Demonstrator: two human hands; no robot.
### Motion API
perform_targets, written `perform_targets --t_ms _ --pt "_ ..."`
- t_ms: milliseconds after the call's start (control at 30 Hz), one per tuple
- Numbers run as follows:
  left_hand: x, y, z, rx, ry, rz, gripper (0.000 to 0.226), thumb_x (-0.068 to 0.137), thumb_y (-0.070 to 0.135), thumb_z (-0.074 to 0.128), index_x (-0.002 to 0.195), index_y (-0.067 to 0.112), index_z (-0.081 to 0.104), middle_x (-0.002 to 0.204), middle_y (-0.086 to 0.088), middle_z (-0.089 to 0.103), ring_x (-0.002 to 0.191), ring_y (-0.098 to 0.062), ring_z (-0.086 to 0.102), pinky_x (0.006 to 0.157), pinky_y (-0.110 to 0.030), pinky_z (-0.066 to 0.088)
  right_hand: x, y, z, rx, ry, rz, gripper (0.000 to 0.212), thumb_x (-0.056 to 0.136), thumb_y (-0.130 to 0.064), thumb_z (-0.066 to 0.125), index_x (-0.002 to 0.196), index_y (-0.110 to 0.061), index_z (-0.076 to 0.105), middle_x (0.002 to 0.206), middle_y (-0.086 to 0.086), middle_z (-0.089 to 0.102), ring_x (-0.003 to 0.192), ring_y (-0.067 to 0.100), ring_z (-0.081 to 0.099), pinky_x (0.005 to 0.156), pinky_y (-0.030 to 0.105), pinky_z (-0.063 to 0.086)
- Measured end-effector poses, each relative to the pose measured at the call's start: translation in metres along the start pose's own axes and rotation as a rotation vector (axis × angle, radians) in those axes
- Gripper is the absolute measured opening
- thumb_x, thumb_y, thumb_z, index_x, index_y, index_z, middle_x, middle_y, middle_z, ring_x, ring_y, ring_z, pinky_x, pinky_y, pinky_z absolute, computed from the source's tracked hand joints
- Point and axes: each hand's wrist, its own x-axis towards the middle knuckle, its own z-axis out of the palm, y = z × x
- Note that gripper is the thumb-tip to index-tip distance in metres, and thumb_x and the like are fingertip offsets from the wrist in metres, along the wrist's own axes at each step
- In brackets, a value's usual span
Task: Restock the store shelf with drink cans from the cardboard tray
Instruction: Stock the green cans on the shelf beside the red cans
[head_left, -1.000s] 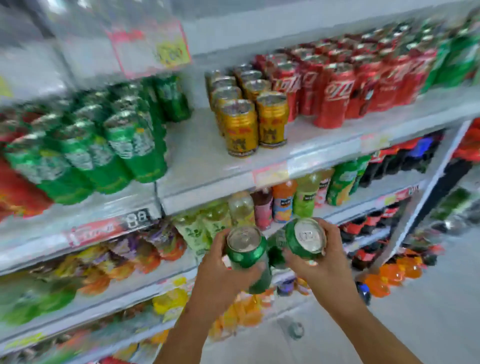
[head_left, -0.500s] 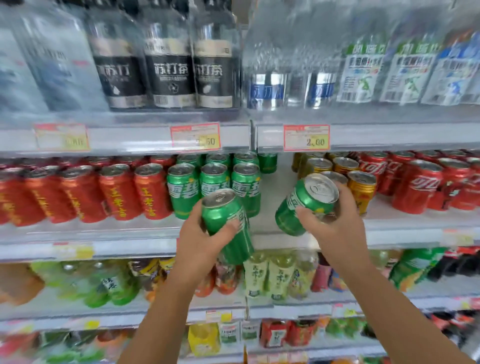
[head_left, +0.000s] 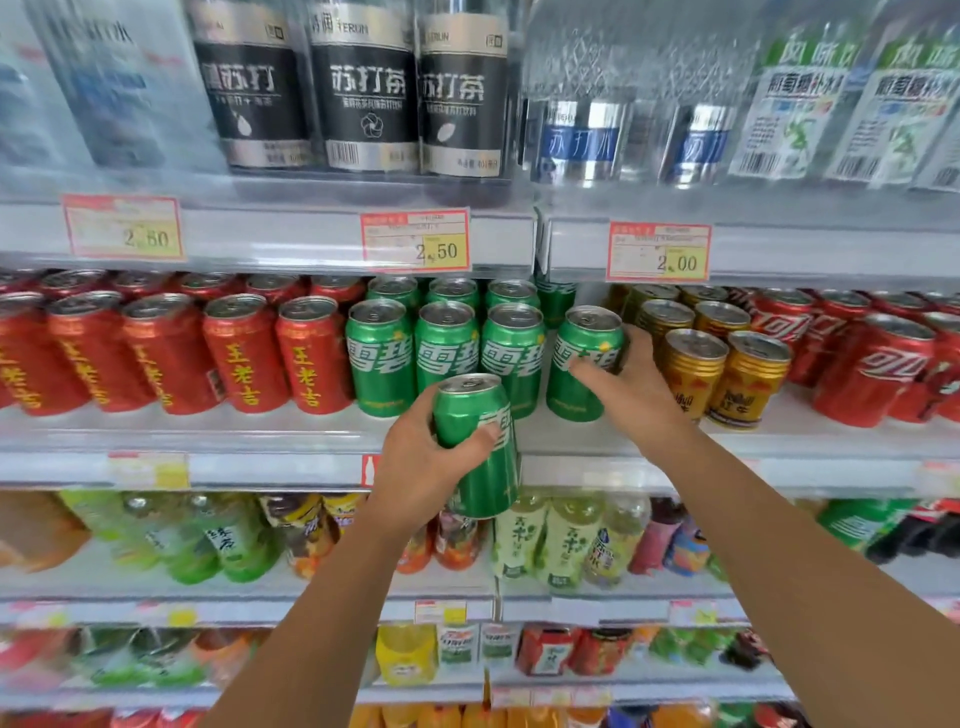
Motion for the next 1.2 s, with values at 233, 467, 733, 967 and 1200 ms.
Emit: perform_targets --t_ms 233,467,733,967,1200 --pt "0.003 0.000 0.002 0.011 0.010 0.009 0.034 0.072 0.038 0.072 0.103 0.042 0.060 0.097 0.022 0.071 0.090 0.001 0.068 0.076 -0.021 0.056 0.012 0.007 0.006 -0.136 -0.006 -0.040 0.083 0.079 -0.024 0.078 0.145 -0.018 0.027 0.134 0.001 0.051 0.121 0.017 0.050 0.095 0.025 0.038" --pt "0.003 0.001 0.003 -0.002 0.037 0.019 0.030 0.073 0.036 0.070 0.100 0.042 0.059 0.094 0.024 0.070 0.086 0.004 0.067 0.068 -0.011 0.052 0.040 0.008 0.021 -0.115 0.030 -0.004 0.073 0.078 -0.016 0.078 0.136 -0.012 0.034 0.131 0.007 0.053 0.120 0.023 0.052 0.092 0.028 0.039" --pt "0.006 0.002 0.004 -0.008 0.031 0.023 0.029 0.074 0.039 0.068 0.102 0.039 0.062 0.097 0.021 0.071 0.089 0.001 0.068 0.069 -0.012 0.053 0.076 0.010 0.034 -0.181 0.042 -0.043 0.054 0.083 -0.018 0.074 0.130 -0.011 0.048 0.133 0.007 0.057 0.122 0.025 0.053 0.093 0.028 0.038" --pt "0.009 0.001 0.004 -0.030 0.014 0.021 0.029 0.075 0.039 0.068 0.103 0.039 0.062 0.099 0.021 0.072 0.091 0.001 0.068 0.071 -0.012 0.052 0.098 0.019 0.042 -0.177 0.091 -0.014 0.058 0.087 -0.024 0.070 0.137 -0.015 0.041 0.137 0.005 0.054 0.126 0.025 0.050 0.100 0.033 0.038" --pt "0.008 0.002 0.003 -0.050 -0.003 0.002 0.029 0.076 0.038 0.068 0.104 0.039 0.062 0.100 0.020 0.072 0.093 -0.001 0.069 0.073 -0.016 0.054 0.101 0.020 0.044 -0.164 0.088 0.071 0.066 0.087 -0.032 0.069 0.142 -0.016 0.035 0.139 0.006 0.053 0.126 0.028 0.050 0.101 0.037 0.040"
